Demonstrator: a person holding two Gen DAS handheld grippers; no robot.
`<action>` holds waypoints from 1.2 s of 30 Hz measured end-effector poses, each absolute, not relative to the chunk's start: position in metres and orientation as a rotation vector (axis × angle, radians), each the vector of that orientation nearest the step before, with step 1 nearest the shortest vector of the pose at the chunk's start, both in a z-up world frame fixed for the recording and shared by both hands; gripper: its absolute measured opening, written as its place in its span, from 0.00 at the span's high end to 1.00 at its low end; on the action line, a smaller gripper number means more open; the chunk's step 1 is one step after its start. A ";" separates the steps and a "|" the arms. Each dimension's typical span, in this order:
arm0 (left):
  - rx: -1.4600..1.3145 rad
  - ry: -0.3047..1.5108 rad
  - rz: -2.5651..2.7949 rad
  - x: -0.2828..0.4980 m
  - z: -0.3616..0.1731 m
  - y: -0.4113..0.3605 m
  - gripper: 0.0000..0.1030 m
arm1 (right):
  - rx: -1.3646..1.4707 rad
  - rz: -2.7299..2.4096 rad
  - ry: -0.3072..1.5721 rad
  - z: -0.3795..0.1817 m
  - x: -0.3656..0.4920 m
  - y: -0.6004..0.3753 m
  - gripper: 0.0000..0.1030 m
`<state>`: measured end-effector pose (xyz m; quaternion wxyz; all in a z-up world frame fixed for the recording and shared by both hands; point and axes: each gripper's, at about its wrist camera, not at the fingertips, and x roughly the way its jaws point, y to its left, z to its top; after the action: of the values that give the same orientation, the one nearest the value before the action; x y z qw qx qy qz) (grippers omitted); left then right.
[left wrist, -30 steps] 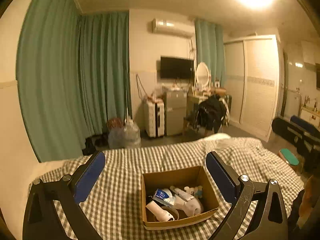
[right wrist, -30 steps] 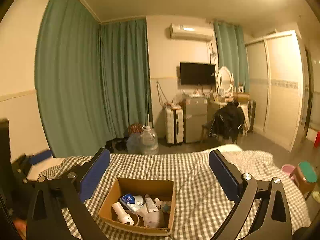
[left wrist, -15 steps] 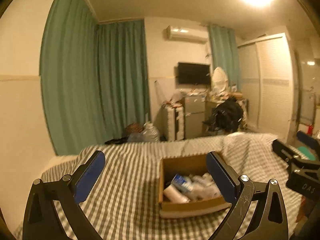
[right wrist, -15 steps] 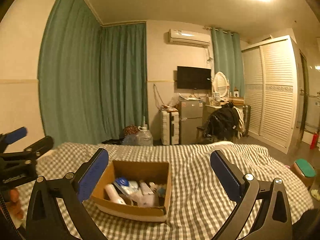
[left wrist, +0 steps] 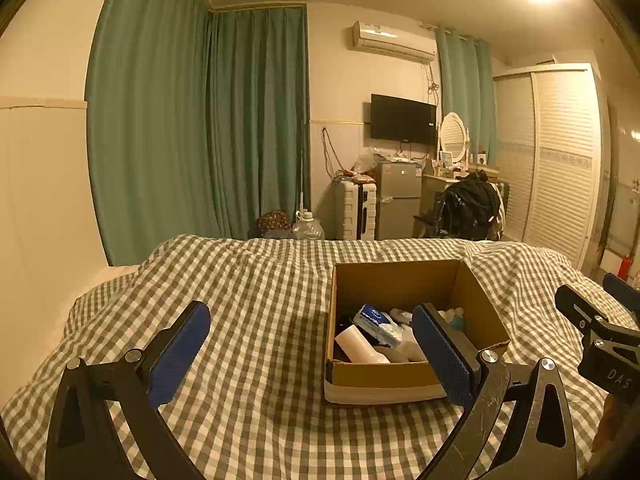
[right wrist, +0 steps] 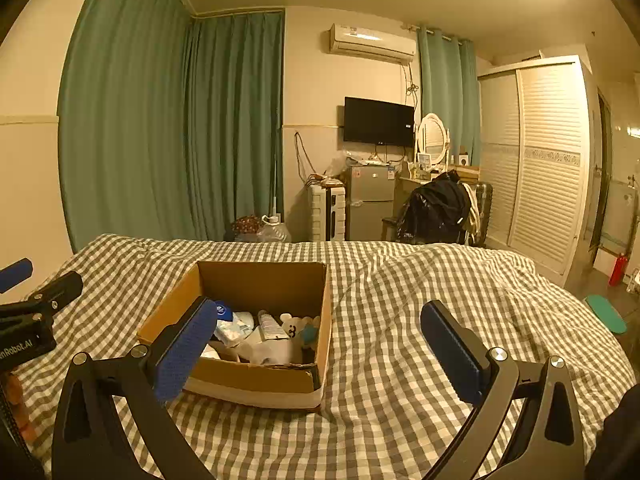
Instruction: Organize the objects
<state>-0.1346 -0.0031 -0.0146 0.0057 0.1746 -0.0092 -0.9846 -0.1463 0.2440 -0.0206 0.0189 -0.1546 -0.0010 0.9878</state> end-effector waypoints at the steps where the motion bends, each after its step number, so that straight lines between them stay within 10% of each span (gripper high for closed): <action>1: 0.544 -0.033 -3.082 -0.135 -0.015 -0.003 0.00 | -0.481 3.065 -0.003 -0.021 -0.147 0.244 0.01; 36: 0.623 -0.036 -3.064 -0.138 -0.025 0.004 0.00 | -0.513 3.062 -0.060 -0.029 -0.146 0.231 0.01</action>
<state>-0.1378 0.0038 -0.0252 0.0072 0.1993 -0.0117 -0.9798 -0.1455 0.2306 -0.0285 0.0180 -0.1651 -0.0192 0.9859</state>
